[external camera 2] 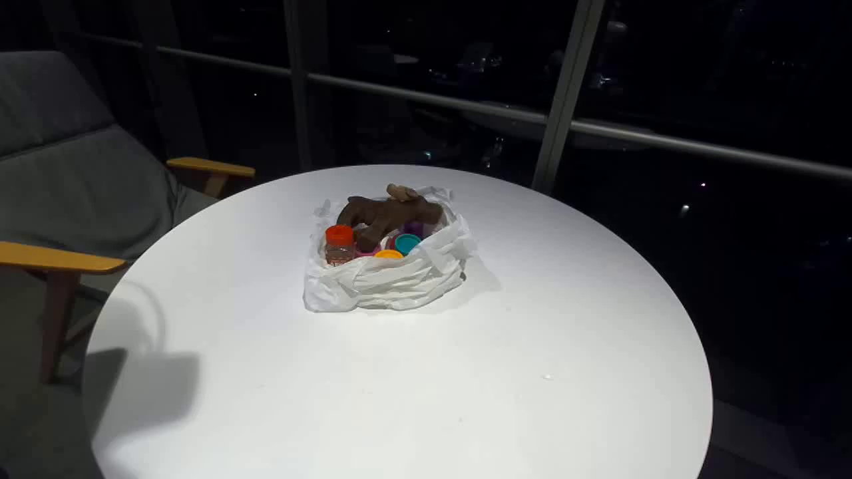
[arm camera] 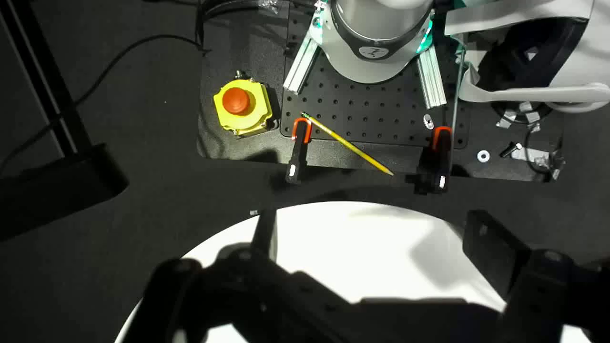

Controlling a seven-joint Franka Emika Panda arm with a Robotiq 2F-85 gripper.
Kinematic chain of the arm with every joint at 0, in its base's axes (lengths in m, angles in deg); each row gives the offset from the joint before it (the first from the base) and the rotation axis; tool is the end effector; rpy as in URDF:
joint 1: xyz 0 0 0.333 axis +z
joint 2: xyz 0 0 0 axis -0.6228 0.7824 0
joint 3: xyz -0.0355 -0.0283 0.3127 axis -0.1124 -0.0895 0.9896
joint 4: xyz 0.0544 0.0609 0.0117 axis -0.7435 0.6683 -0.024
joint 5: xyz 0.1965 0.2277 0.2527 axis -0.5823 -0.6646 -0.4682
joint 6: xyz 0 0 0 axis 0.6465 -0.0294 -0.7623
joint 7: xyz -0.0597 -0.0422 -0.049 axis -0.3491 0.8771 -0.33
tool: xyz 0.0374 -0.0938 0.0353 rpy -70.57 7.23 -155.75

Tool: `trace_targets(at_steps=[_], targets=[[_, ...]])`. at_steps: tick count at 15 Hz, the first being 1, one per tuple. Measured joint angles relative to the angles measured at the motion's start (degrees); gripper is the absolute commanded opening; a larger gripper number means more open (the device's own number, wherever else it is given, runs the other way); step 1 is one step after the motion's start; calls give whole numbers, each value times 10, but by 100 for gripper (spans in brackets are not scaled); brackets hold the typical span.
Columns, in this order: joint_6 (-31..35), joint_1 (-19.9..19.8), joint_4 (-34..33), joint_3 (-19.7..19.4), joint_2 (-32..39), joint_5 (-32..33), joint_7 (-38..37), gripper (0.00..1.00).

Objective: Take the containers, deer plush toy and red ball out of the white plastic bag

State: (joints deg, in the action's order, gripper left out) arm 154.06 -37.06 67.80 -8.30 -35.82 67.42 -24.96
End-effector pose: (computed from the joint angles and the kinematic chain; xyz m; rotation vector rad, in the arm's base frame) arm 0.2816 0.0018 0.5463 2.9839 0.1382 -0.4451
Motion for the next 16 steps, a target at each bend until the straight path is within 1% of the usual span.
trace_targets(at_steps=[16], targets=[[1,0,-6,0,-2,0,0,100]])
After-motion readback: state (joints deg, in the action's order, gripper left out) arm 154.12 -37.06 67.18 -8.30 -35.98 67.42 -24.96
